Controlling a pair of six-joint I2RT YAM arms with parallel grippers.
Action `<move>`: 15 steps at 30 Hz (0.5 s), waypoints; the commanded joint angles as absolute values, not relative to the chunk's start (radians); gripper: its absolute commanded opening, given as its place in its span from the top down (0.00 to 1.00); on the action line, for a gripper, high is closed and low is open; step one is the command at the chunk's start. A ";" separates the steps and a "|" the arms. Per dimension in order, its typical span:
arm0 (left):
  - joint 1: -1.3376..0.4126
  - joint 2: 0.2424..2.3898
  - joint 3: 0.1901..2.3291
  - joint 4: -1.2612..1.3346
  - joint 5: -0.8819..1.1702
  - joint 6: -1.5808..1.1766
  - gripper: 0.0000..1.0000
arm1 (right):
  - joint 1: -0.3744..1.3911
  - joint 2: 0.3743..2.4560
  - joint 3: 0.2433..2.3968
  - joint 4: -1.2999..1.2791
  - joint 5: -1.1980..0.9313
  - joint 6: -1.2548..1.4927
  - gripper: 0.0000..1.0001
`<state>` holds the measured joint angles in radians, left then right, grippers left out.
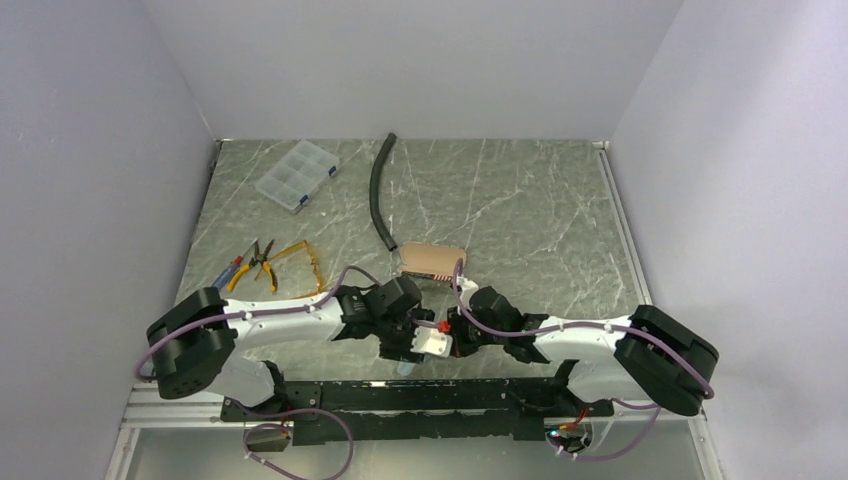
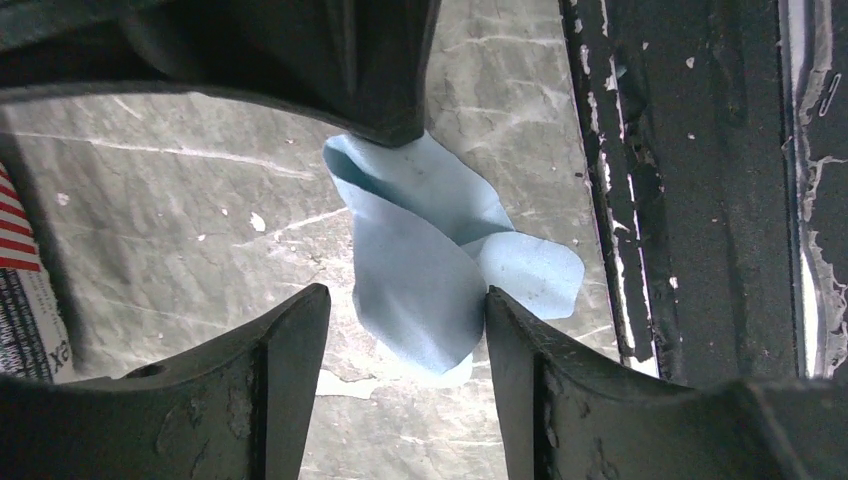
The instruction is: Organize the sunglasses
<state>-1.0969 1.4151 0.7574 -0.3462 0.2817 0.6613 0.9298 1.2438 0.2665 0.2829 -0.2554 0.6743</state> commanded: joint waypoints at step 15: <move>-1.128 1.418 0.811 -0.266 0.355 0.607 0.30 | 0.888 1.258 0.326 0.267 -0.304 0.709 1.00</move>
<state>-1.1175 1.3994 0.7551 -0.2958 0.3187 0.6495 0.8944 1.2831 0.2966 0.2665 -0.2970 0.6979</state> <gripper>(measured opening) 0.694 0.010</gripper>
